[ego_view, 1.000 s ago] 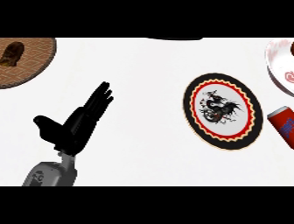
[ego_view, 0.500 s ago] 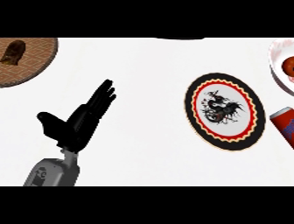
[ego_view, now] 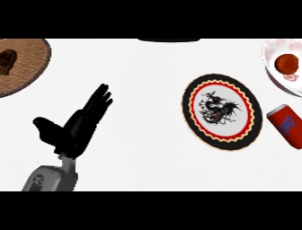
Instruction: Pick the tomato from the plate and place it in the bowl
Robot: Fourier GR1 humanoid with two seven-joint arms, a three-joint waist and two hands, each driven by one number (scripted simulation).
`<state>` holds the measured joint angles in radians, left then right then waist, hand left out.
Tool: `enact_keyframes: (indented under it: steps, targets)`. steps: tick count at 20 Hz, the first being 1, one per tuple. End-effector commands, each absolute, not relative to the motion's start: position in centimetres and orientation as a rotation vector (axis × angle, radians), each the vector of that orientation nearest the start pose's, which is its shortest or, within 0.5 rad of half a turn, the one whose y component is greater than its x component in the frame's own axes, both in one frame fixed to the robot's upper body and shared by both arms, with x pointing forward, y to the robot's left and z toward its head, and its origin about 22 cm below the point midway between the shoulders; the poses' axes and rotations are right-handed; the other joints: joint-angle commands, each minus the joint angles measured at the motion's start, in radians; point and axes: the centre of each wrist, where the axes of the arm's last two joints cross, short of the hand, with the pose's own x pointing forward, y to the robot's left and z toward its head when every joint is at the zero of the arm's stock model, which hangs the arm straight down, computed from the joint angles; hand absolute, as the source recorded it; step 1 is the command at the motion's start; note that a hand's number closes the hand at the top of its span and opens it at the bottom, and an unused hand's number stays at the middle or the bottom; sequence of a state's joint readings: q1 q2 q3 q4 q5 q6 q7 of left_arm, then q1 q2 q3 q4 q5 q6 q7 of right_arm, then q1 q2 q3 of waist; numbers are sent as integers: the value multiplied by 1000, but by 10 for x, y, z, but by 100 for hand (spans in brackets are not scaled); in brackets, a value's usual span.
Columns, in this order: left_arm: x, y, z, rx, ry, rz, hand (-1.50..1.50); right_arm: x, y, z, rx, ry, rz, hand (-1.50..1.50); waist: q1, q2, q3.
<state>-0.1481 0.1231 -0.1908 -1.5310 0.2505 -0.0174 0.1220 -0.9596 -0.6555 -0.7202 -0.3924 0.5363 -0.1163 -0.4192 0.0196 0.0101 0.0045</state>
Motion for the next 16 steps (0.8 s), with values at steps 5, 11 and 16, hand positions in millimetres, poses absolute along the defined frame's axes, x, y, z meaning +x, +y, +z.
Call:
enact_keyframes:
  steps: [5,11,16]
  targets:
    - [259,218,16,-228,-1455,-106,0,348,-501,141,-658,-1992,-93,-150,-66,-30,-6]
    - [252,220,16,-210,-1441,-78,0,289,-512,72,-601,-2062,-72,-150,-109,-42,-8]
    - [246,241,11,-151,-1450,-43,0,228,-531,55,-589,-2083,21,150,-147,-50,-12]
